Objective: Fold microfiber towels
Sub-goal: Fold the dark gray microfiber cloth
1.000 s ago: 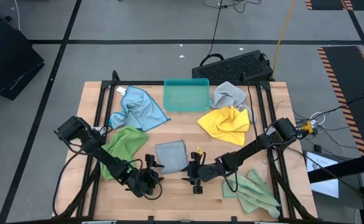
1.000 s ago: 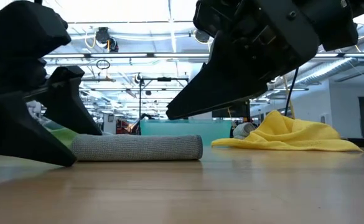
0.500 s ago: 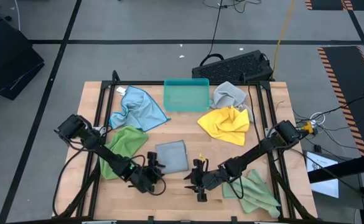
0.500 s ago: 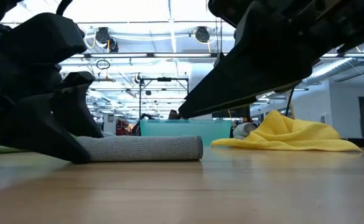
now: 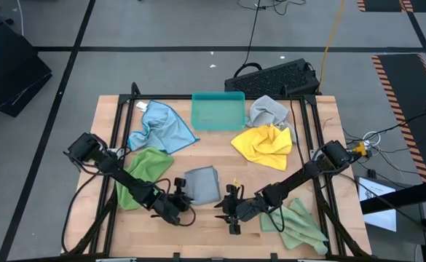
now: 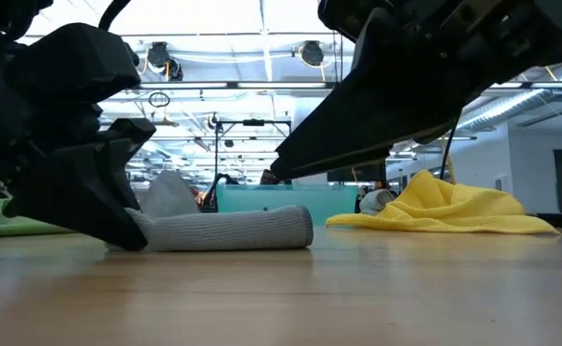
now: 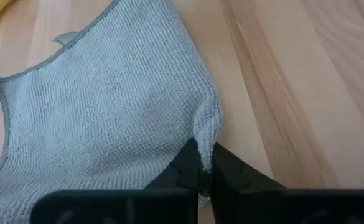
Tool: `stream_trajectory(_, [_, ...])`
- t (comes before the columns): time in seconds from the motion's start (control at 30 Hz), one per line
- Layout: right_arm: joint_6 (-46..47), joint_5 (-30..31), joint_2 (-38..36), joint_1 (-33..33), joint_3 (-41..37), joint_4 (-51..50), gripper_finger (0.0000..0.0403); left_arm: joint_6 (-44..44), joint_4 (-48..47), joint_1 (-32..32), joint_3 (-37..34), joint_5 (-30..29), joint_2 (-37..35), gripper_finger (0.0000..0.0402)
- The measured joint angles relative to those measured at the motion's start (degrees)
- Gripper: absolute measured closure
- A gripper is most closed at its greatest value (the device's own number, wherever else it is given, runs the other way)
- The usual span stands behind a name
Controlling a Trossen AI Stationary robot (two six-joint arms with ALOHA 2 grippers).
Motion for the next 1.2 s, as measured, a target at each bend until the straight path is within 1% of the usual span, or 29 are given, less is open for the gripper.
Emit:
stream_trajectory(0.13, [-1.8, 4.7, 0.0, -0.3, 0.0, 0.0, 0.0243, 0.4, -1.0, -0.3, -0.3, 0.6, -3.1, 0.0394])
stream_trajectory(0.23, [-1.5, 7.4, 0.0, -0.8, 0.0, 0.1, 0.0243, 0.4, -0.5, -0.3, -0.2, 0.5, -4.9, 0.0390])
stream_trajectory(0.33, [-2.0, 8.1, 0.0, -0.9, 0.0, 1.0, 0.0243, 0.4, 0.0, 0.1, -0.1, 0.5, -5.2, 0.0388])
stream_trajectory(0.4, [-3.0, 8.1, 0.0, -0.8, 0.0, 2.5, 0.0243, -0.2, 0.0, 0.2, -0.1, 0.4, -5.2, 0.0393])
stream_trajectory(0.53, [-5.6, 12.1, 0.0, 0.0, 0.0, 4.8, 0.0239, -4.0, 0.2, 0.2, -0.1, 0.6, -5.2, 0.0392])
stream_trajectory(0.63, [-7.7, 13.6, 0.0, 1.0, 0.0, 5.6, 0.0223, -6.1, 0.3, -0.4, -0.1, 1.4, -5.2, 0.0388])
stream_trajectory(0.77, [-8.3, 13.9, 0.0, 1.8, 0.0, 5.4, 0.0185, -7.1, 0.5, -1.5, 0.0, 1.4, -5.2, 0.0396])
stream_trajectory(0.93, [-7.6, 13.9, 1.0, 2.8, 0.0, 5.3, 0.0140, -8.8, 0.5, -2.3, 0.0, -0.5, -5.2, 0.0387])
stream_trajectory(1.03, [-7.5, 13.9, 3.1, 2.8, 0.0, 5.6, 0.0132, -8.8, 1.0, -2.6, 0.0, -1.0, -5.2, 0.0389])
stream_trajectory(1.1, [-7.6, 14.1, 4.4, 2.7, 0.0, 6.4, 0.0134, -8.8, 1.1, -2.7, 0.0, -1.1, -5.3, 0.0395])
stream_trajectory(1.2, [-10.2, 14.3, 5.5, 2.7, 0.0, 8.7, 0.0139, -9.6, 0.9, -2.7, 0.0, -1.2, -5.3, 0.0394])
